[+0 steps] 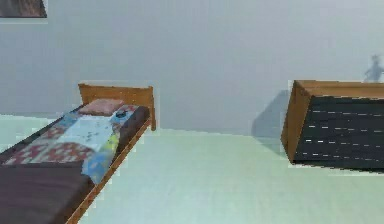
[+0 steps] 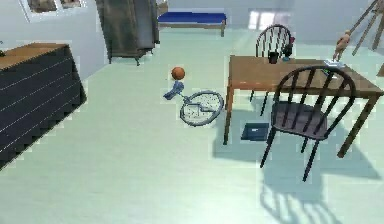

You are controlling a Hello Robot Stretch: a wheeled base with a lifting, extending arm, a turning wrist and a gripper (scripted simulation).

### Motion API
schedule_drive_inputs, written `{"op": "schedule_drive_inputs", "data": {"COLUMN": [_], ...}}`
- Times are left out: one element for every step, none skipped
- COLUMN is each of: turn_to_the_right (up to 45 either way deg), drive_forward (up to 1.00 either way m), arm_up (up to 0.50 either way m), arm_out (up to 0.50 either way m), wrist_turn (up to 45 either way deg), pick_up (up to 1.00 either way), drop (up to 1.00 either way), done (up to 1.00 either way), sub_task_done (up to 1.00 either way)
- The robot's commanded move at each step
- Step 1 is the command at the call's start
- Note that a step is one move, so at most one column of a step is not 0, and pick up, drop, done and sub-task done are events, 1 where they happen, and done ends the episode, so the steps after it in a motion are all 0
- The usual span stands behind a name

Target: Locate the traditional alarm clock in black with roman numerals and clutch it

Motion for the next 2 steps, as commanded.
{"op": "schedule_drive_inputs", "data": {"turn_to_the_right": [0.0, 9.0], "drive_forward": [1.0, 0.0], "arm_up": [0.0, 0.0], "arm_out": [0.0, 0.0], "wrist_turn": [0.0, 0.0], "pick_up": [0.0, 0.0], "drop": [0.0, 0.0], "done": [0.0, 0.0], "sub_task_done": [0.0, 0.0]}}
